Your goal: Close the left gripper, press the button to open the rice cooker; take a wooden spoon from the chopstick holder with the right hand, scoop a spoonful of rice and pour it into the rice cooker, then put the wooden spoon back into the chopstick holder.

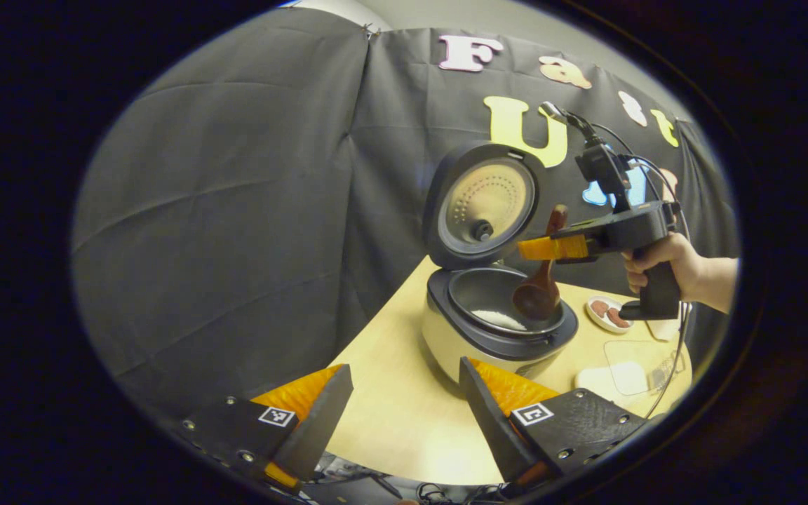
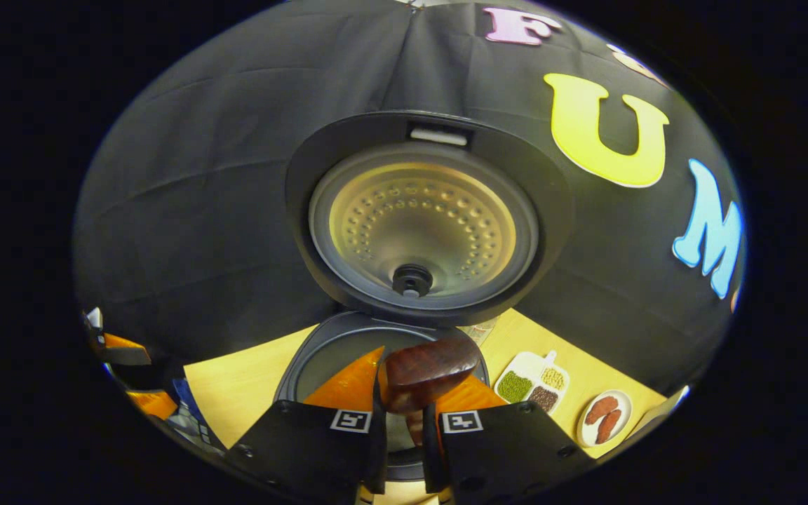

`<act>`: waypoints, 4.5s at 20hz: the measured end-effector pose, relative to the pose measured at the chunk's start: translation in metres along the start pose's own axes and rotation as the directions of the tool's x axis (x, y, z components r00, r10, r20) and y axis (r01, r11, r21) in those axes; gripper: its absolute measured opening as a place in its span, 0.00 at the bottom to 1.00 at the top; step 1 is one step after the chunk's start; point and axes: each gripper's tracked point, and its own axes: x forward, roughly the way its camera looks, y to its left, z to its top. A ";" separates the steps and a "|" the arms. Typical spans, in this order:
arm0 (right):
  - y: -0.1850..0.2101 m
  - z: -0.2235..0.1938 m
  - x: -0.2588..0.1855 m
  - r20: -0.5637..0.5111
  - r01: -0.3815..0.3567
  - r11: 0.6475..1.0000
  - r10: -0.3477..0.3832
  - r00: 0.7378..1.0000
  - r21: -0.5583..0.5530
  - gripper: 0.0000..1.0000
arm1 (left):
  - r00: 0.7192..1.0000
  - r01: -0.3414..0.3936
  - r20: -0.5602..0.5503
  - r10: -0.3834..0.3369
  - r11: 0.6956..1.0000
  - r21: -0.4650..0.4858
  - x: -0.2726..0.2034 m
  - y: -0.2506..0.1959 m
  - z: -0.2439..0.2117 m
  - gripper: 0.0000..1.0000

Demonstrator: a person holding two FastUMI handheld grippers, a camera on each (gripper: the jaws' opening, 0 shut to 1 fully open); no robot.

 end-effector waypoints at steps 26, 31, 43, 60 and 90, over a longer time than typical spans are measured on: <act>-0.360 -0.238 -0.347 -0.097 0.242 0.251 -0.478 0.873 0.937 0.22 | 0.948 0.319 -0.005 -0.319 0.946 0.048 -0.010 -0.313 0.049 0.96; -0.348 -0.302 -0.344 -0.149 0.230 0.169 -0.392 0.908 0.958 0.22 | 0.961 0.277 -0.023 -0.277 0.961 -0.002 -0.024 -0.350 0.048 0.96; -0.319 -0.356 -0.281 -0.222 0.332 0.405 -0.294 0.930 0.852 0.27 | 0.999 0.002 0.036 0.003 0.991 -0.135 -0.091 -0.314 0.032 0.96; -0.316 -0.346 -0.397 -0.207 0.571 0.469 -0.621 0.755 0.674 0.98 | 0.961 -0.034 0.270 0.055 0.996 -0.081 -0.047 -0.190 0.201 0.96; -0.269 -0.244 -0.535 -0.084 0.705 0.201 -0.934 0.348 0.680 0.98 | 0.992 0.055 0.113 -0.053 0.998 -0.017 0.228 -0.153 0.329 0.97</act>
